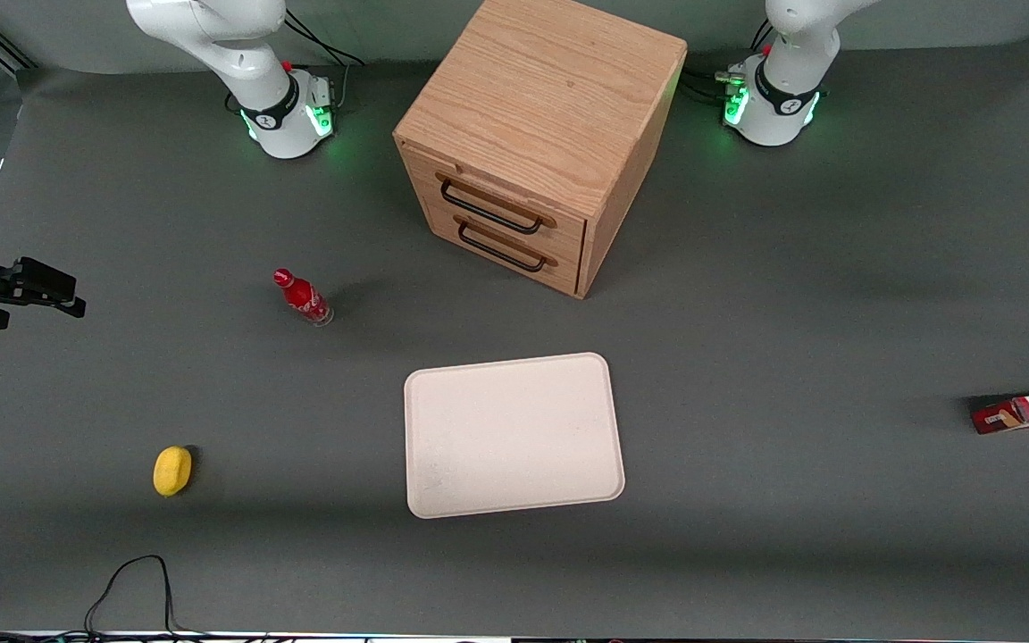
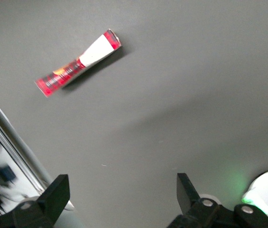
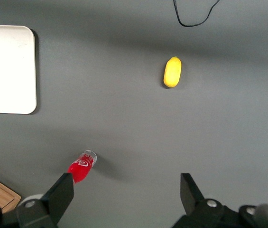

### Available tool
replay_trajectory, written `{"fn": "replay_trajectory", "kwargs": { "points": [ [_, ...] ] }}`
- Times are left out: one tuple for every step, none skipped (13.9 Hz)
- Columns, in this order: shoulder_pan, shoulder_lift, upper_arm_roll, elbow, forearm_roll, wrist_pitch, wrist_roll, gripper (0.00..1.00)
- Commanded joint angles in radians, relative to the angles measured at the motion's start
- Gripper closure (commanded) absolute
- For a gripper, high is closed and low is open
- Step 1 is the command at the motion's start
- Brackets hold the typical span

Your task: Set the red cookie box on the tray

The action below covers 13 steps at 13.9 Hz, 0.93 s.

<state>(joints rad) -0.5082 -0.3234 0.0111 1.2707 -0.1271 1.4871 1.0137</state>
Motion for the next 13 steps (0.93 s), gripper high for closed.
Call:
{"fn": "replay_trajectory", "kwargs": {
  "points": [
    [-0.07,-0.178,0.004,-0.238,-0.011,-0.024,0.323,0.0],
    [-0.09,-0.193,0.006,-0.249,-0.008,-0.001,0.395,0.0],
    [-0.096,-0.195,0.006,-0.248,-0.008,0.018,0.464,0.0],
    [-0.098,-0.195,0.004,-0.243,-0.008,0.034,0.539,0.0],
    [-0.098,-0.198,0.004,-0.24,-0.008,0.045,0.615,0.0],
    [-0.099,-0.204,0.004,-0.238,-0.008,0.045,0.664,0.0],
    [-0.098,-0.218,0.004,-0.232,-0.006,0.047,0.687,0.0],
    [-0.098,-0.224,0.006,-0.209,-0.006,0.061,0.695,0.0],
    [-0.092,-0.224,0.007,-0.165,-0.012,0.121,0.721,0.01],
    [-0.087,-0.215,0.007,-0.104,-0.009,0.186,0.788,0.01],
    [-0.082,-0.215,0.01,-0.068,-0.008,0.229,0.825,0.01],
    [-0.078,-0.223,0.013,-0.041,-0.008,0.26,0.835,0.01],
    [-0.075,-0.229,0.015,-0.009,-0.008,0.3,0.847,0.01]
  ]
}}
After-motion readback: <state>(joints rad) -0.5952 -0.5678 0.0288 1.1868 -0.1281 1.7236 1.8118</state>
